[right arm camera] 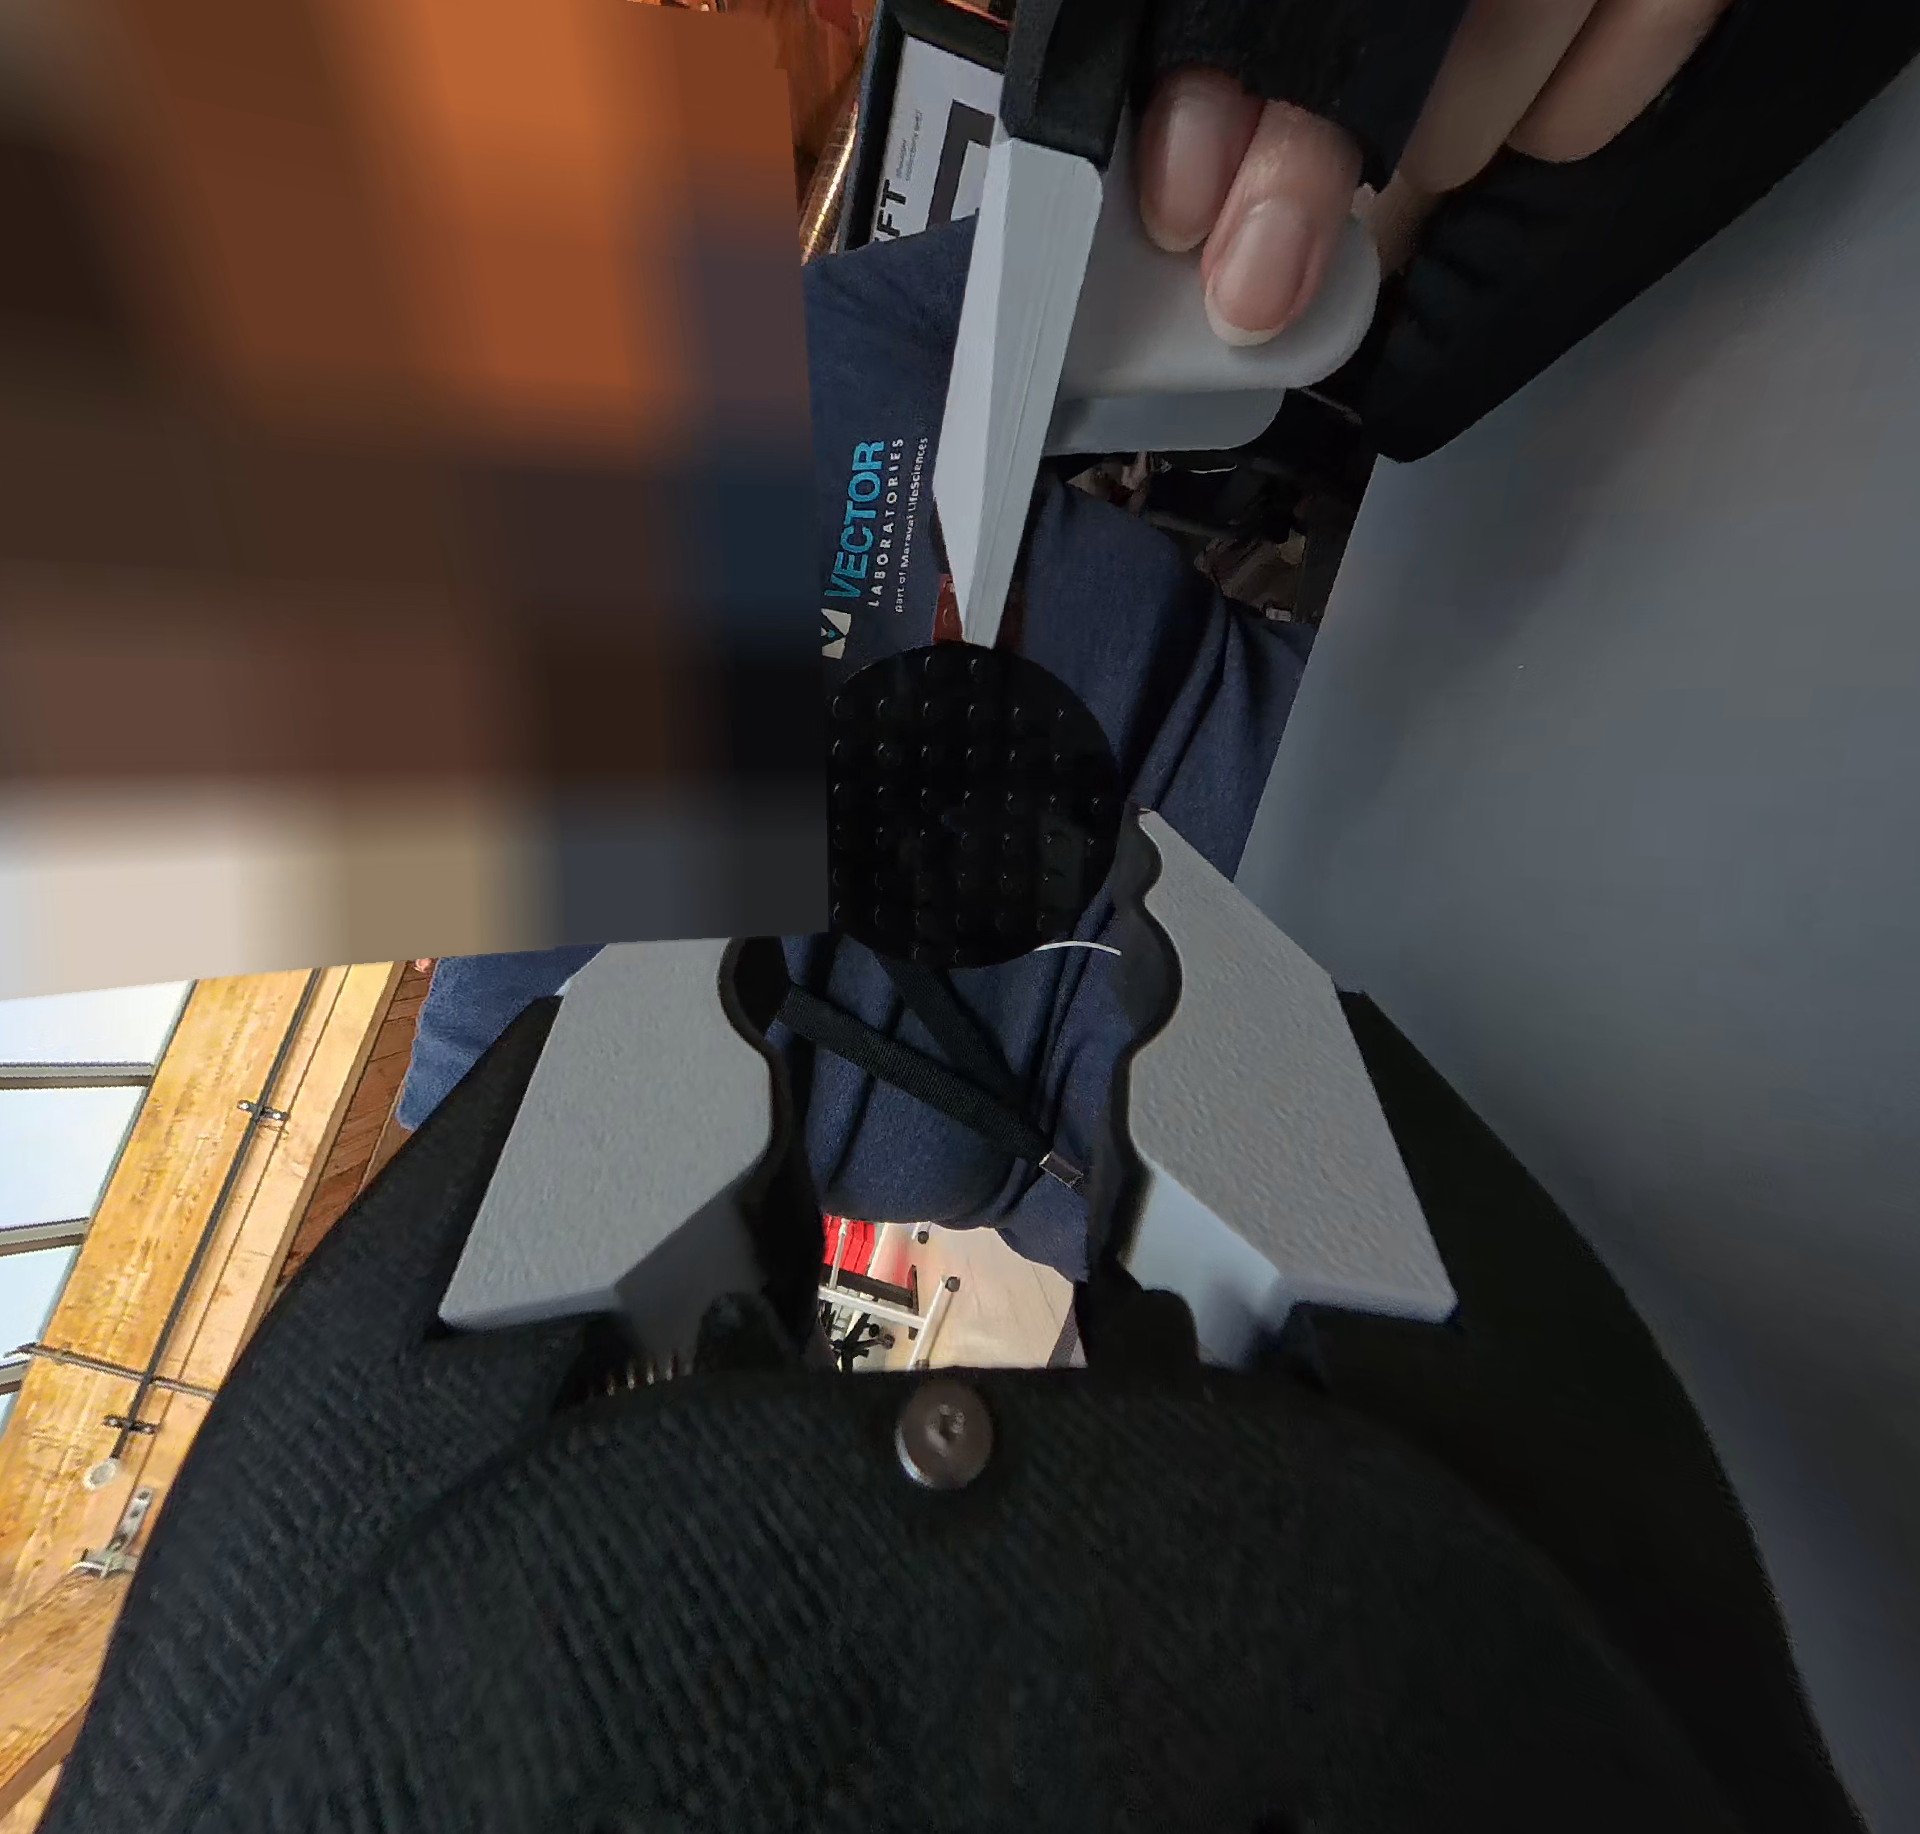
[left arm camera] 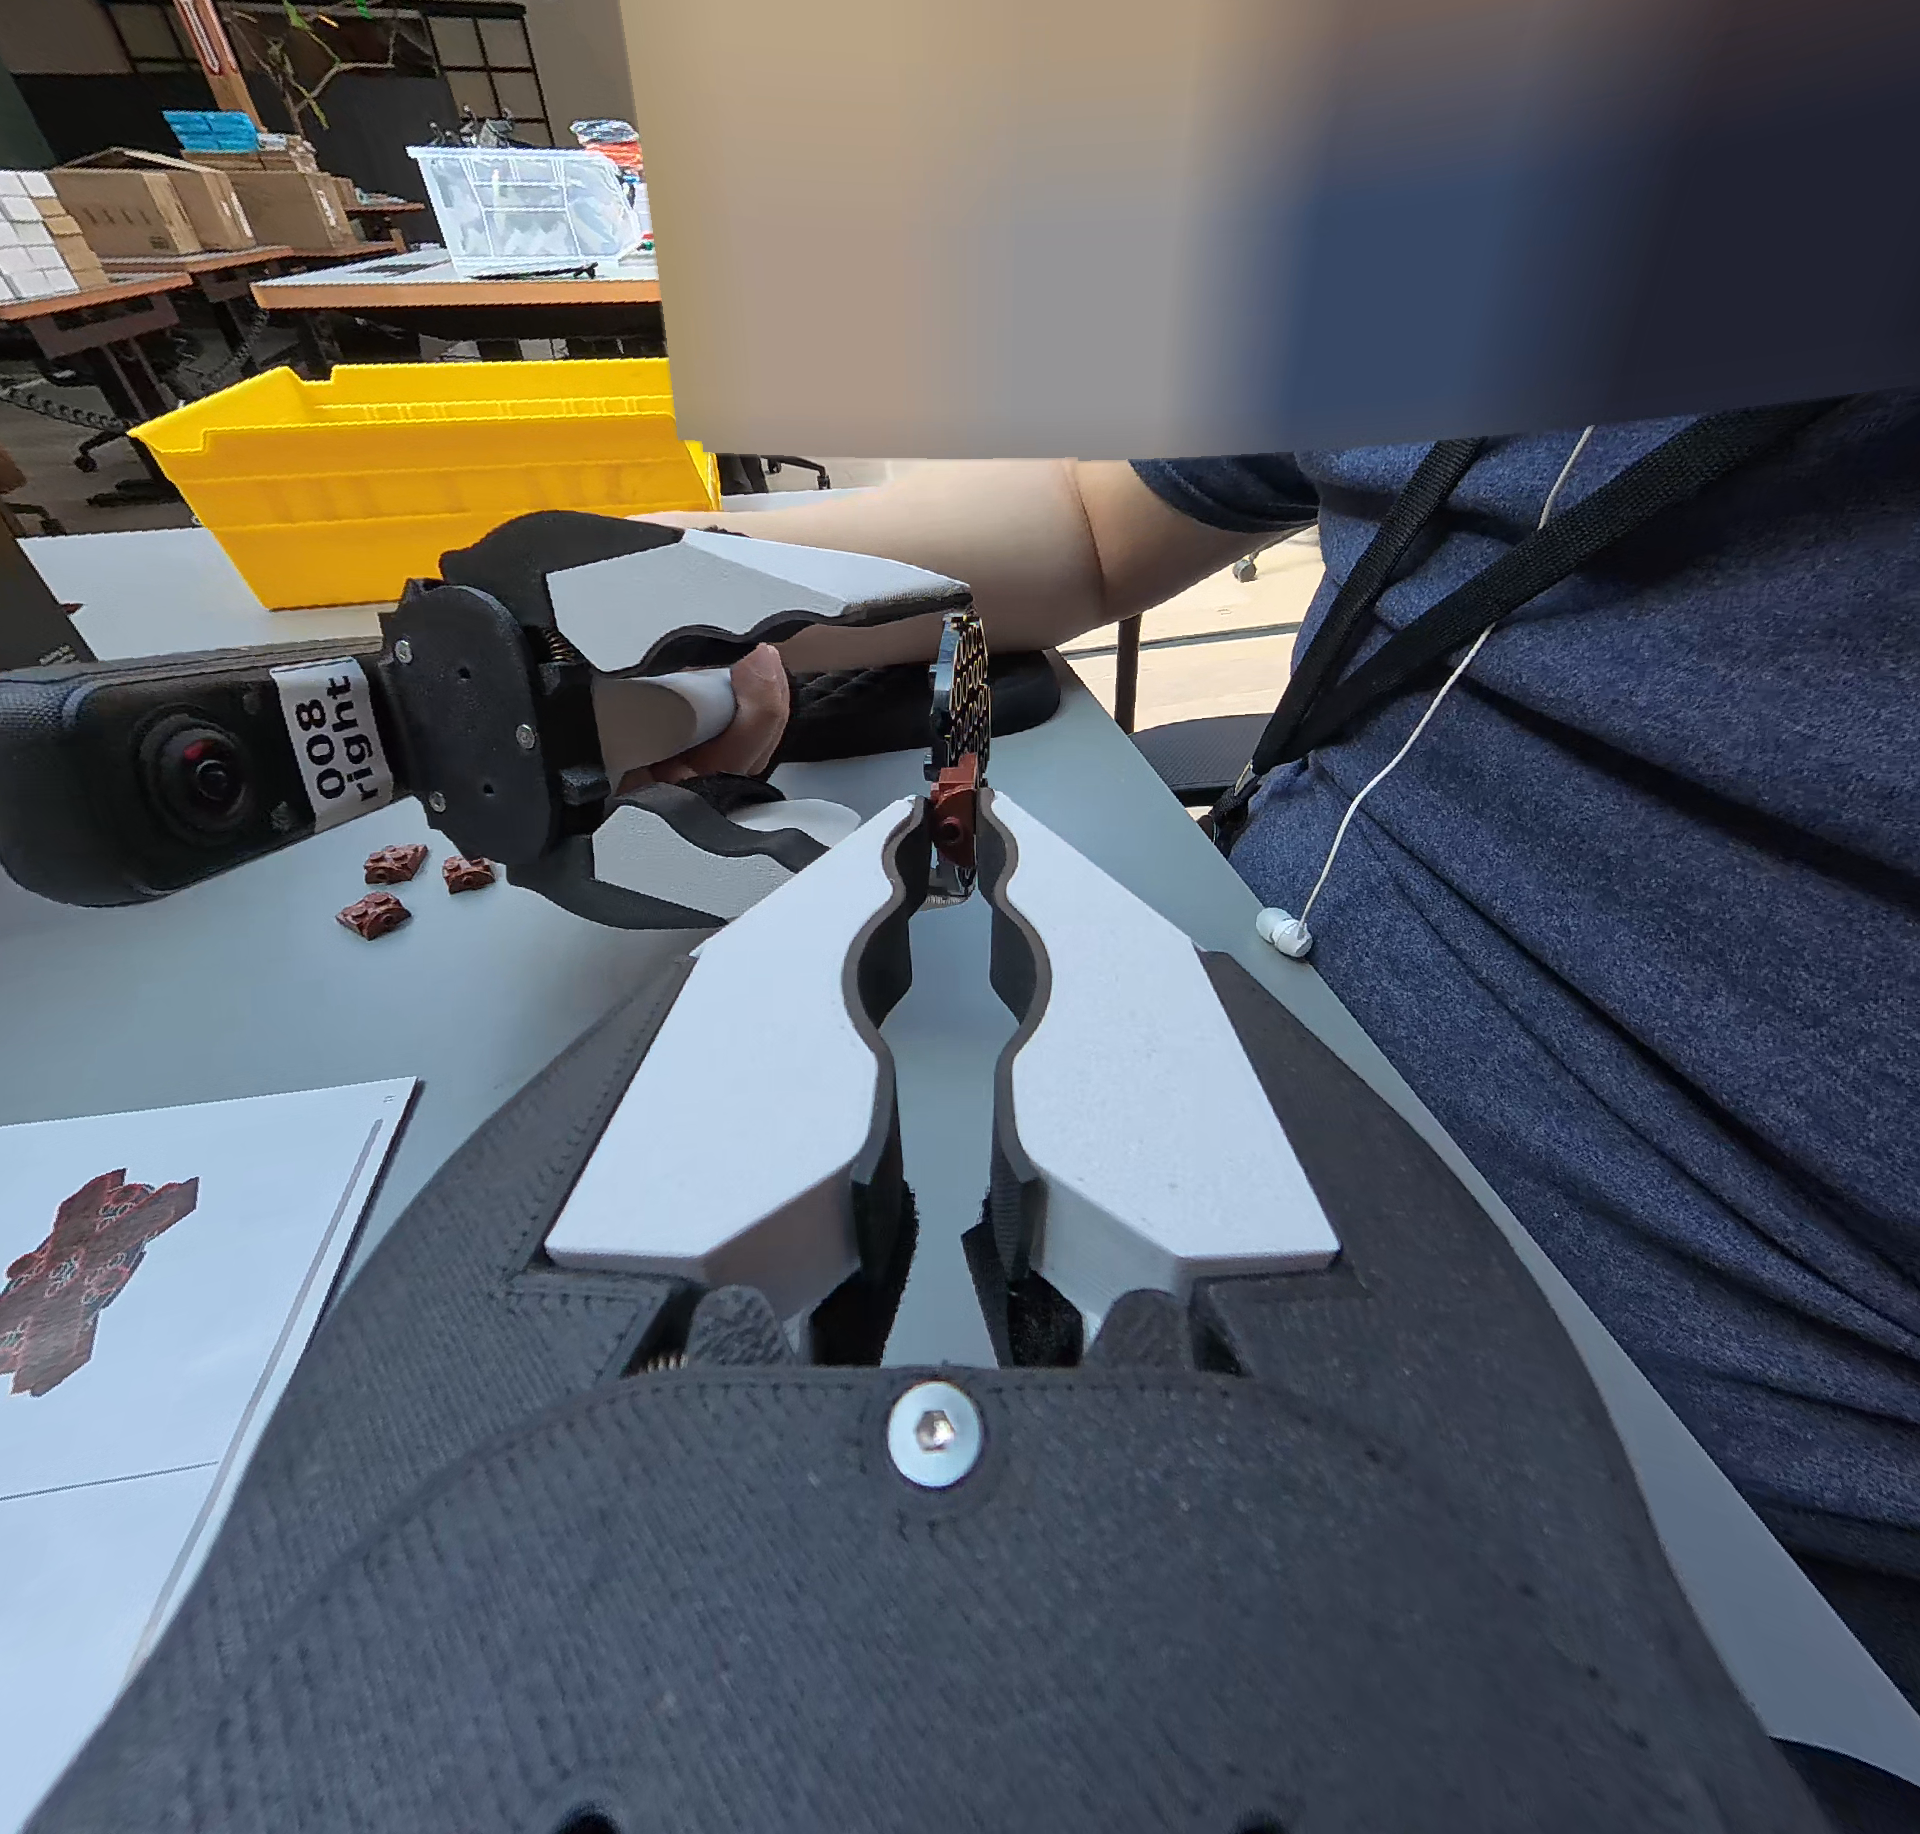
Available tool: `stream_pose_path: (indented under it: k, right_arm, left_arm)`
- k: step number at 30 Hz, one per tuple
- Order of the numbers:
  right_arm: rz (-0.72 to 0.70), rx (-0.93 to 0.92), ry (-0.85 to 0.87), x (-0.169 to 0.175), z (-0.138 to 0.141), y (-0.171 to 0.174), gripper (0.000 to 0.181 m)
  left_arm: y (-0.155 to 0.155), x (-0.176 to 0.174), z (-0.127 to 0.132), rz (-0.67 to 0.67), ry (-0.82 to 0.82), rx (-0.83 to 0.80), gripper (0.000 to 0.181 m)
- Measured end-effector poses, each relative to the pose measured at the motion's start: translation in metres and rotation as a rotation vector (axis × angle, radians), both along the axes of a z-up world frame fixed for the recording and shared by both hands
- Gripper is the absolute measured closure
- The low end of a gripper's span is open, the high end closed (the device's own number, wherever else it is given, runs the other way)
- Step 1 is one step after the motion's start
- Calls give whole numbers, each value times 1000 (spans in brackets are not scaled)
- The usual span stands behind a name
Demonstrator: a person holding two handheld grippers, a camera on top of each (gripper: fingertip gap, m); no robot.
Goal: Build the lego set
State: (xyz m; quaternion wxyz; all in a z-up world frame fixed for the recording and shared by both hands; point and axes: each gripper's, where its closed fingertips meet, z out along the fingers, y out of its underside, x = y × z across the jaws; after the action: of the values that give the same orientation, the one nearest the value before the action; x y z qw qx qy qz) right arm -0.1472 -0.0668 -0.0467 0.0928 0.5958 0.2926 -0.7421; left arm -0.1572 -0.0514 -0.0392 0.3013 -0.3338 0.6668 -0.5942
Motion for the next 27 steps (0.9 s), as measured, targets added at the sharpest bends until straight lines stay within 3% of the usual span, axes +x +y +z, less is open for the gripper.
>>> stream_pose_path:
  k: [7, 14, 18, 23, 27]
  right_arm:
    - [-7, 62, -93, -1, -12, 2, 119]
    - [-143, 506, -353, 15, -24, 18, 119]
    - [-169, 751, -491, 29, -20, 23, 118]
    - [-123, 795, -517, 34, 0, 18, 118]
    - [-62, 830, -575, 34, 5, 15, 118]
  left_arm:
    - [0, 0, -4, 18, 3, 55, 176]
    - [6, -3, -6, 113, -27, 263, 176]
    - [11, -5, -8, 191, -43, 451, 176]
    - [12, 3, 0, 302, -138, 781, 175]
    - [11, 11, 9, 340, -203, 865, 176]
